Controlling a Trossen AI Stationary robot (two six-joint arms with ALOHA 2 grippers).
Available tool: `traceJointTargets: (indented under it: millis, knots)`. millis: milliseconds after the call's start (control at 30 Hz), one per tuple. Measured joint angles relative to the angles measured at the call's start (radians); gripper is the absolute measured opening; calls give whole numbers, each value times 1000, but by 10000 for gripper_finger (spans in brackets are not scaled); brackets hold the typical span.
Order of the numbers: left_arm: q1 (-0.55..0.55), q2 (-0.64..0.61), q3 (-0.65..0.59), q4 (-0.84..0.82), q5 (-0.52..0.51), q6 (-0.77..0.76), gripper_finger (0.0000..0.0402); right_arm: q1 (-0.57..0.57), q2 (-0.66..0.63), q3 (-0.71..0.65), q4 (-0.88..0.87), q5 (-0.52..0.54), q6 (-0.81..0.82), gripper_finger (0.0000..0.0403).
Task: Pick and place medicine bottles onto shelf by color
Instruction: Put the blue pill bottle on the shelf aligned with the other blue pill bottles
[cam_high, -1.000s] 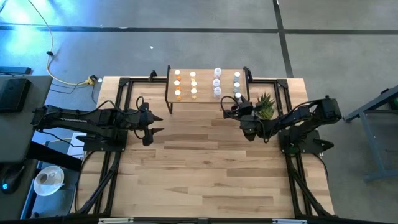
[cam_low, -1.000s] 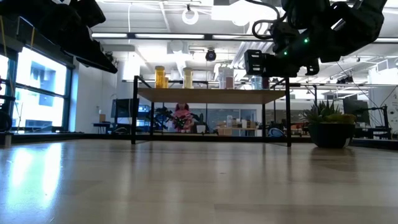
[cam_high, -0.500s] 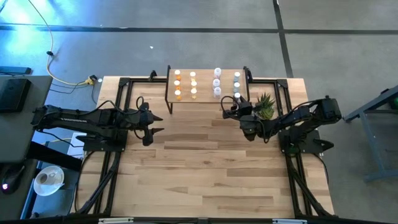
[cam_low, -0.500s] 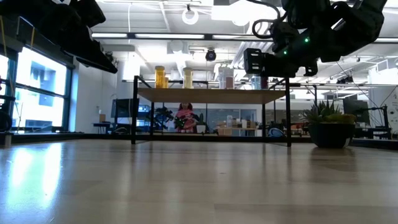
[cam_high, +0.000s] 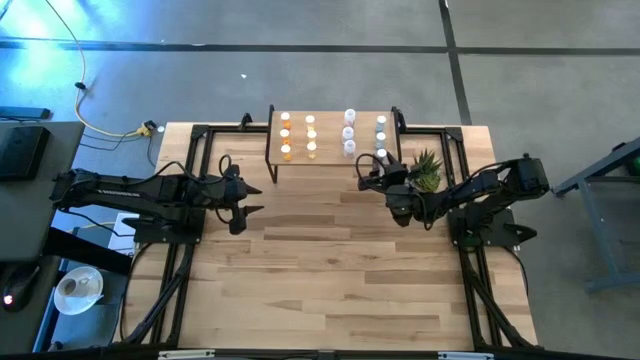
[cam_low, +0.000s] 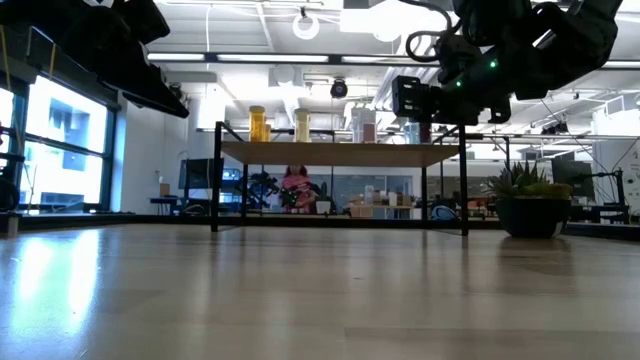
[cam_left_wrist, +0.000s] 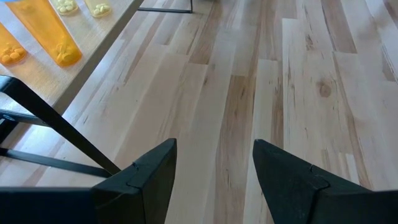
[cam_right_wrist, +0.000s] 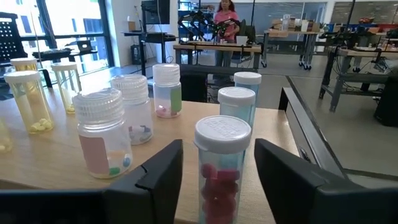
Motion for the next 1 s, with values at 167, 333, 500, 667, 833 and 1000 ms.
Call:
traceJointTargets:
  millis: [167,333,500,667,833,1000]
  knots:
    - [0,0,0,0,0,1,201,11,0,0,1,0,-6,199]
    - [0,0,0,0,0,1,201,35,-2,0,74,1,-80,200]
    - [0,0,0,0,0,0,201,42,-3,0,219,2,-221,200]
    - [0,0,0,0,0,0,201,42,-3,0,383,3,-354,200]
    - [0,0,0,0,0,0,201,42,-4,0,489,3,-453,200]
    - [0,0,0,0,0,1,201,42,-9,0,542,2,-500,200]
